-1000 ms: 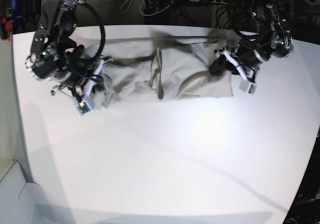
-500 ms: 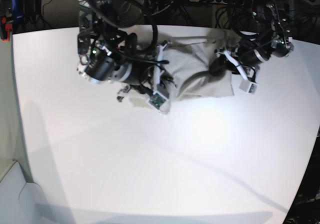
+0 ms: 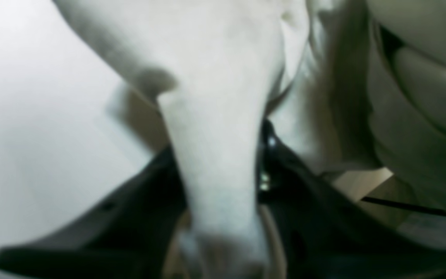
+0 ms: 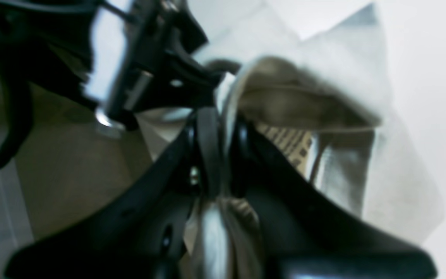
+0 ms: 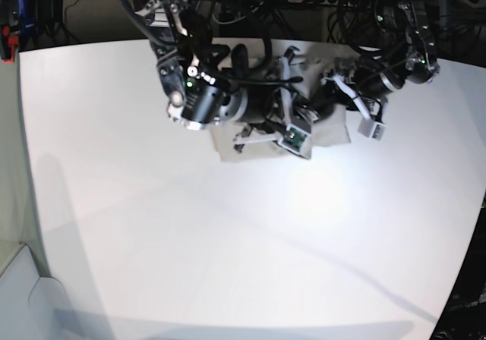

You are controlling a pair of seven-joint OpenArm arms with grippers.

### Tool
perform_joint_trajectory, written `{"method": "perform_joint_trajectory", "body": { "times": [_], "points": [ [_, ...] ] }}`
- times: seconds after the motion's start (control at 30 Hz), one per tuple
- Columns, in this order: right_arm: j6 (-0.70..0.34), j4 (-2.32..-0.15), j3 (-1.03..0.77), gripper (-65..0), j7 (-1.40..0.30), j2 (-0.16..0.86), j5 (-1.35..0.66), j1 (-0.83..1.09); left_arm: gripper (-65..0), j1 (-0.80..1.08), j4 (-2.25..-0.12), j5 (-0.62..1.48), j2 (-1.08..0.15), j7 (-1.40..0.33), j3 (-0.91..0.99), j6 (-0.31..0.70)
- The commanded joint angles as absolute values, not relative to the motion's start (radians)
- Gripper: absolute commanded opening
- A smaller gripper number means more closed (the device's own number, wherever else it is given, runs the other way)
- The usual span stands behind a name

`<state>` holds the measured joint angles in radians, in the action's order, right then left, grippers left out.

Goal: Layout the t-shirt on the table in an organized manner, then fold the t-shirt properly
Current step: 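Carry the right gripper's end over toward the left gripper, folding again, then hold the folded end with the right gripper and press it onto the stack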

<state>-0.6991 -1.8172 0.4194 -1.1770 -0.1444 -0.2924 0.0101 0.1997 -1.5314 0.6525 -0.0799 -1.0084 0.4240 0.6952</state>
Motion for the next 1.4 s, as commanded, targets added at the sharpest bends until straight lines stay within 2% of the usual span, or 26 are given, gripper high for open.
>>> {"method": "perform_joint_trajectory", "body": {
  "times": [0.0,0.17,0.23,0.33,0.7,1.0,1.17,1.37],
  "points": [
    [-0.698,-1.831,0.423,-65.0,-1.139,-0.157,-0.318,-0.002,-43.5,0.196,-1.549,0.674,-0.082,-0.99,0.426,0.698],
    [-0.698,-1.834,0.423,-65.0,-1.141,-0.157,-0.318,-0.004,-17.5,0.197,-1.549,0.68,-0.085,-0.995,0.426,0.698],
    [-0.698,-1.834,0.423,-65.0,-1.141,-0.157,-0.318,-0.004,-10.1,0.199,-1.557,0.682,-0.087,-0.997,0.426,0.698],
    [-0.698,-1.834,0.423,-65.0,-1.141,-0.157,-0.318,-0.005,-3.0,0.211,-1.558,0.684,-0.088,-0.997,0.426,0.698],
    [-0.698,-1.834,0.366,-65.0,-1.144,-0.157,-0.317,-0.019,-2.2,0.274,-1.583,0.684,-0.119,-0.998,0.53,0.698],
    [-0.698,-1.816,0.369,-65.0,-1.139,-0.157,-0.318,-0.035,-2.3,0.325,-1.592,0.71,-0.124,-1.096,0.808,0.698],
    [-0.698,-1.724,0.401,-65.0,-1.11,-0.157,-0.318,-0.088,-2.3,0.348,-1.596,0.768,-0.142,-1.132,0.915,0.698],
    [-0.698,-1.695,0.496,-65.0,-1.096,-0.157,-0.318,-0.142,-2.3,0.351,-1.596,0.776,-0.151,-1.136,0.946,0.698]
  ]
}}
